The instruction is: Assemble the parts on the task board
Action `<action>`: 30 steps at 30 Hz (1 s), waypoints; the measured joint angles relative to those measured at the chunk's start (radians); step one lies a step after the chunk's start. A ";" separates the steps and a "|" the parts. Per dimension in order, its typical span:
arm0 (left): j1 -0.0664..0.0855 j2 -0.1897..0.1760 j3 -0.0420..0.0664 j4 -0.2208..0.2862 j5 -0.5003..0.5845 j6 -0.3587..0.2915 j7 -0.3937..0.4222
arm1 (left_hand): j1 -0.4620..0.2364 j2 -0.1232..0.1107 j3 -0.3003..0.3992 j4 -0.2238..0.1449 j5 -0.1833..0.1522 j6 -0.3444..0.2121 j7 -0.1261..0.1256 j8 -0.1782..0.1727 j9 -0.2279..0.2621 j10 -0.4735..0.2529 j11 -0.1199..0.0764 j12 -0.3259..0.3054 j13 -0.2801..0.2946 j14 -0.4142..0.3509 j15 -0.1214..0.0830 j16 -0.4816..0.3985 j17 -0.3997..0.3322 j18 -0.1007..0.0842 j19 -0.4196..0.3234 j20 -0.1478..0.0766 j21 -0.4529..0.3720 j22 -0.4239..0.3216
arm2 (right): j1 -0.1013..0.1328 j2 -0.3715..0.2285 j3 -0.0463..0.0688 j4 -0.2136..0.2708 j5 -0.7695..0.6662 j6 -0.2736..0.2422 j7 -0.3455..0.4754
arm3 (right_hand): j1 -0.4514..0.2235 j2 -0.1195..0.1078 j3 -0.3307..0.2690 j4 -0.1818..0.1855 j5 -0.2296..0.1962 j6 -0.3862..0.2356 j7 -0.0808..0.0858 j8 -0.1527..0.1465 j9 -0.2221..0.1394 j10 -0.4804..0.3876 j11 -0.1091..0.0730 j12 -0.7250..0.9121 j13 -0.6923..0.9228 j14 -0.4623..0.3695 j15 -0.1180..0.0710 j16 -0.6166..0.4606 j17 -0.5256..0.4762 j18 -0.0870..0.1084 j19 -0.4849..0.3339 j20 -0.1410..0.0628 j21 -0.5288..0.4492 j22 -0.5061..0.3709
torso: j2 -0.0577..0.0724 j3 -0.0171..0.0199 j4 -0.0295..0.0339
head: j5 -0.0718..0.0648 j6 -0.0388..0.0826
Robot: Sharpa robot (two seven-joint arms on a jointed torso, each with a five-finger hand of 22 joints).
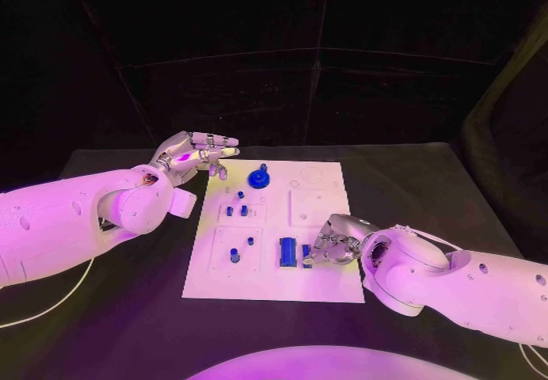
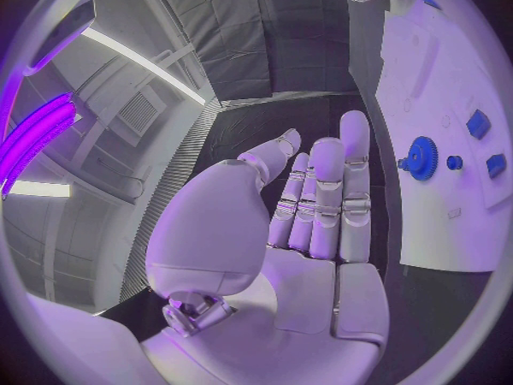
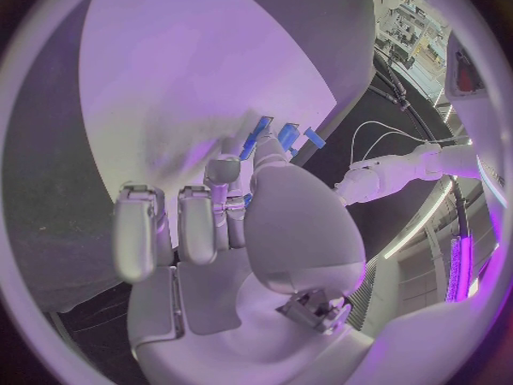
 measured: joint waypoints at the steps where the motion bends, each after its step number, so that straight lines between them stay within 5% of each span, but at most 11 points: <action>1: 0.000 0.000 0.000 0.000 0.000 0.000 0.000 | 0.000 0.000 0.000 0.000 0.000 0.000 0.000 0.000 0.000 0.000 0.000 0.000 0.000 0.000 0.000 0.000 0.000 0.000 0.000 0.000 0.000 0.000 | 0.000 -0.003 -0.001 0.003 -0.002 -0.001 0.003 | -0.001 0.000 -0.006 0.004 0.001 0.000 0.000 -0.003 -0.001 0.000 0.000 0.000 0.000 0.000 0.000 0.000 0.000 0.000 0.000 0.000 0.000 0.000 | 0.000 0.0001 0.0000 | 0.000 0.000; 9: 0.000 -0.001 0.000 -0.003 0.000 0.000 0.000 | 0.000 0.000 0.000 0.000 0.000 0.000 0.000 0.000 0.000 0.000 0.000 0.006 0.000 -0.004 0.004 0.000 -0.006 0.000 0.000 0.000 0.000 -0.001 | -0.002 -0.057 -0.002 0.037 0.022 -0.028 0.080 | -0.050 -0.019 -0.048 0.038 -0.006 -0.055 0.020 -0.028 -0.003 -0.048 0.014 -0.104 -0.064 0.002 0.007 -0.053 -0.035 0.000 -0.028 0.009 -0.052 0.000 | -0.002 0.0004 -0.0005 | -0.002 0.009; 14: 0.000 0.001 0.000 -0.006 0.007 0.000 0.001 | -0.002 0.002 -0.007 0.007 0.000 0.000 0.000 0.000 0.000 -0.004 0.004 0.007 0.000 -0.005 0.005 0.000 -0.014 0.000 -0.003 0.003 -0.004 -0.002 | 0.008 -0.093 -0.002 0.032 0.137 -0.062 0.242 | -0.005 -0.015 -0.043 0.033 -0.011 -0.132 0.052 -0.060 -0.021 -0.151 0.042 -0.265 -0.175 -0.010 0.038 -0.218 -0.222 0.051 -0.164 0.030 -0.213 -0.062 | -0.007 -0.0018 -0.0014 | -0.007 0.026; 17: -0.001 0.006 -0.004 -0.014 0.021 0.000 0.004 | -0.018 -0.005 -0.022 0.014 0.000 0.000 0.000 0.000 0.000 -0.004 0.004 0.016 0.000 -0.026 0.004 -0.010 -0.038 0.000 -0.006 0.006 -0.011 -0.006 | 0.038 -0.090 -0.002 -0.022 0.272 -0.072 0.381 | 0.051 0.011 -0.037 0.009 -0.015 -0.159 0.072 -0.066 -0.031 -0.229 0.062 -0.336 -0.240 -0.116 0.056 -0.516 -0.516 0.117 -0.365 0.047 -0.488 -0.313 | -0.014 -0.0057 -0.0033 | -0.010 0.039; 22: -0.003 0.028 -0.011 -0.048 0.054 -0.001 0.017 | -0.035 -0.003 -0.056 0.031 0.000 0.016 -0.016 0.008 0.000 0.019 -0.011 0.036 0.000 -0.142 0.006 -0.147 -0.117 0.000 -0.112 0.010 -0.103 -0.058 | 0.088 -0.041 -0.001 -0.174 0.557 -0.068 0.603 | 0.150 0.061 -0.025 -0.050 -0.016 -0.211 0.124 -0.091 -0.066 -0.389 0.131 -0.534 -0.443 -0.373 0.144 -0.951 -0.793 0.126 -0.593 0.115 -0.871 -0.594 | -0.035 -0.0137 -0.0100 | -0.011 0.064; 25: -0.005 0.048 -0.012 -0.082 0.079 -0.005 0.032 | -0.042 -0.006 -0.067 0.042 0.005 0.011 -0.022 0.008 0.000 0.033 -0.003 0.026 -0.007 -0.263 0.039 -0.346 -0.214 0.000 -0.250 0.036 -0.227 -0.134 | 0.105 0.006 0.013 -0.288 0.738 -0.059 0.726 | 0.175 0.086 -0.019 -0.089 -0.029 -0.223 0.132 -0.096 -0.103 -0.400 0.146 -0.620 -0.601 -0.432 0.183 -1.137 -0.932 0.126 -0.624 0.159 -1.044 -0.728 | -0.048 -0.0180 -0.0164 | -0.009 0.082; 30: -0.014 0.091 -0.013 -0.153 0.121 -0.017 0.058 | -0.042 -0.006 -0.081 0.053 0.005 0.005 -0.020 -0.003 0.000 0.009 0.027 -0.042 -0.009 -0.333 0.097 -0.578 -0.334 0.000 -0.424 0.094 -0.408 -0.264 | 0.119 0.086 0.037 -0.463 0.956 -0.040 0.869 | 0.160 0.117 -0.014 -0.151 -0.029 -0.214 0.121 -0.095 -0.168 -0.344 0.161 -0.693 -0.808 -0.372 0.195 -1.283 -1.095 0.141 -0.556 0.187 -1.191 -0.865 | -0.066 -0.0211 -0.0227 | -0.004 0.108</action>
